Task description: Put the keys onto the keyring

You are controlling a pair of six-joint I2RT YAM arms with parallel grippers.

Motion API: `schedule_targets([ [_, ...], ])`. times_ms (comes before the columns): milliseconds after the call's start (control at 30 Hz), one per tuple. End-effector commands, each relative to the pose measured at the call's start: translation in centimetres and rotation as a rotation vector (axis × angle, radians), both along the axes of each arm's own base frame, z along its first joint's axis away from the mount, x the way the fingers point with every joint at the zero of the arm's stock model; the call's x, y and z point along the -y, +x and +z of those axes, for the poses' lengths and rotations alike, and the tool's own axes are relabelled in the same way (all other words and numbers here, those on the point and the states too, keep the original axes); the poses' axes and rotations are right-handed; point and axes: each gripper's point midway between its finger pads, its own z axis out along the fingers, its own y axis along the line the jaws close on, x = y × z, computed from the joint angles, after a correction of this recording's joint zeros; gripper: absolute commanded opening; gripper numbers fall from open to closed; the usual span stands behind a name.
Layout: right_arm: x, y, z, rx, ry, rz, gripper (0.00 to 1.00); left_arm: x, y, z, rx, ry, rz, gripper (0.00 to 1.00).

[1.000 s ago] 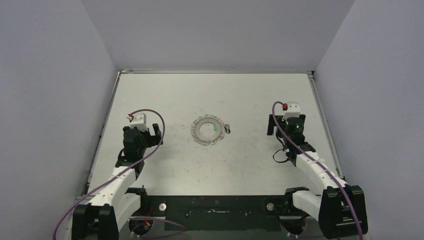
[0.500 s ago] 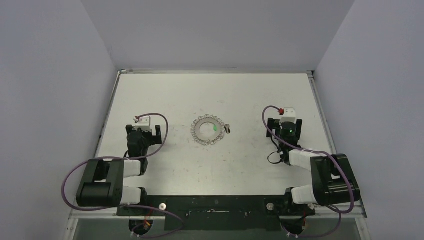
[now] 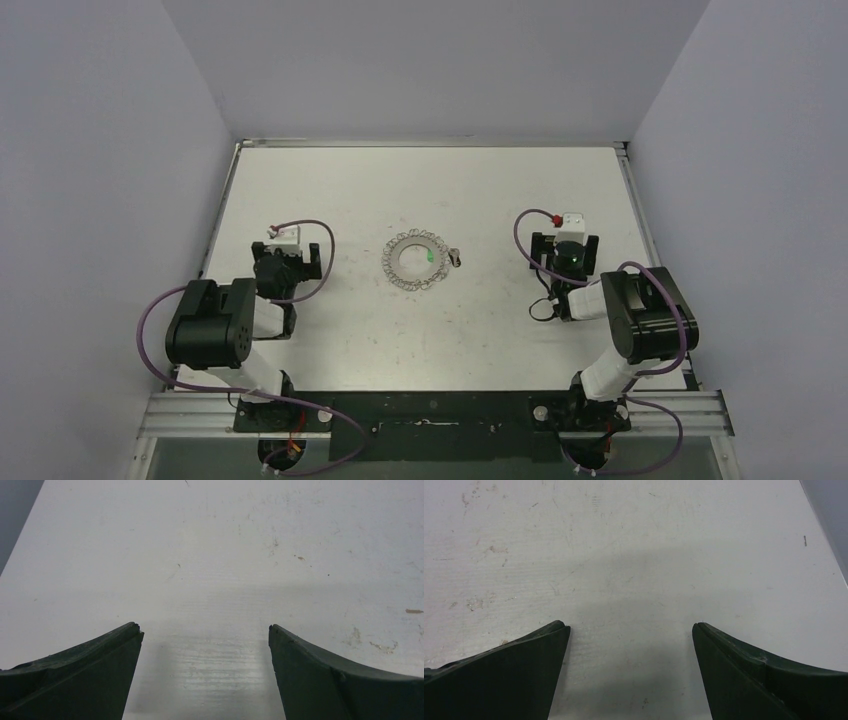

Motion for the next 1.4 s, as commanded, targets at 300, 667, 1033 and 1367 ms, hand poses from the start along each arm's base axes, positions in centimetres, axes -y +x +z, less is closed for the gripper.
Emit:
schedule_targets([
  [300,-0.1,2.0,3.0,0.114,0.023,-0.007,1.0,-0.8,1.9,1.6,0.033,0.0,0.038,0.97],
  [667,-0.1,2.0,2.9,0.113,0.022,-0.006,1.0,-2.1,2.2,1.3,0.006,-0.015,0.128,0.97],
  [1033,-0.1,2.0,2.9,0.114,0.022,-0.007,1.0,-2.1,2.2,1.3,0.006,-0.016,0.128,0.97],
  [1367,-0.1,2.0,3.0,0.115,0.023,-0.007,1.0,-2.1,2.2,1.3,0.007,-0.016,0.129,0.97],
])
